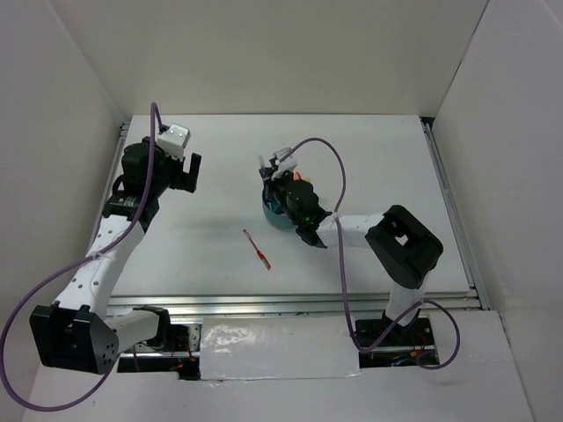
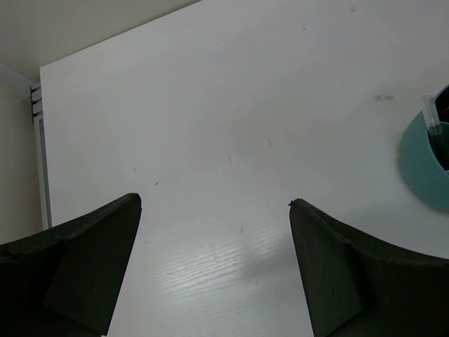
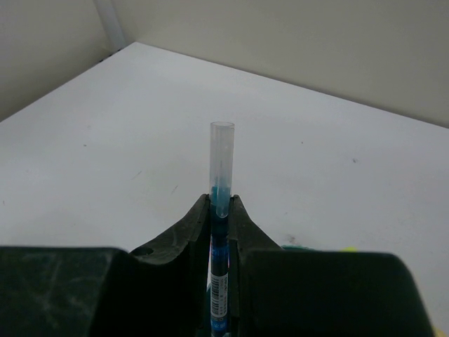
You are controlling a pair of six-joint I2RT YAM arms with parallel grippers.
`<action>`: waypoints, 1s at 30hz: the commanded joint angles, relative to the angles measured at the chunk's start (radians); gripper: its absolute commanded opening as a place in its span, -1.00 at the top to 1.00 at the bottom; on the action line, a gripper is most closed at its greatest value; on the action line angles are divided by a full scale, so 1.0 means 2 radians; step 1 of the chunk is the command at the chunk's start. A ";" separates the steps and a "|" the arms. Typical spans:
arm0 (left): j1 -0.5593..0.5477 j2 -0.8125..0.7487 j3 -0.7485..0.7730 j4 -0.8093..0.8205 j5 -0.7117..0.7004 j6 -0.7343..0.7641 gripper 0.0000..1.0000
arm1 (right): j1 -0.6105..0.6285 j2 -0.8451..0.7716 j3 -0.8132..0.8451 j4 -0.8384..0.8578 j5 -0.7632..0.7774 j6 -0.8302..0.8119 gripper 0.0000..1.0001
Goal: Sort the stationery into containers
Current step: Place the pen in the storage box.
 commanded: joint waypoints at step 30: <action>-0.034 0.084 0.061 -0.433 0.390 0.662 -0.16 | -0.072 -0.182 0.035 -0.193 -0.166 0.116 -0.14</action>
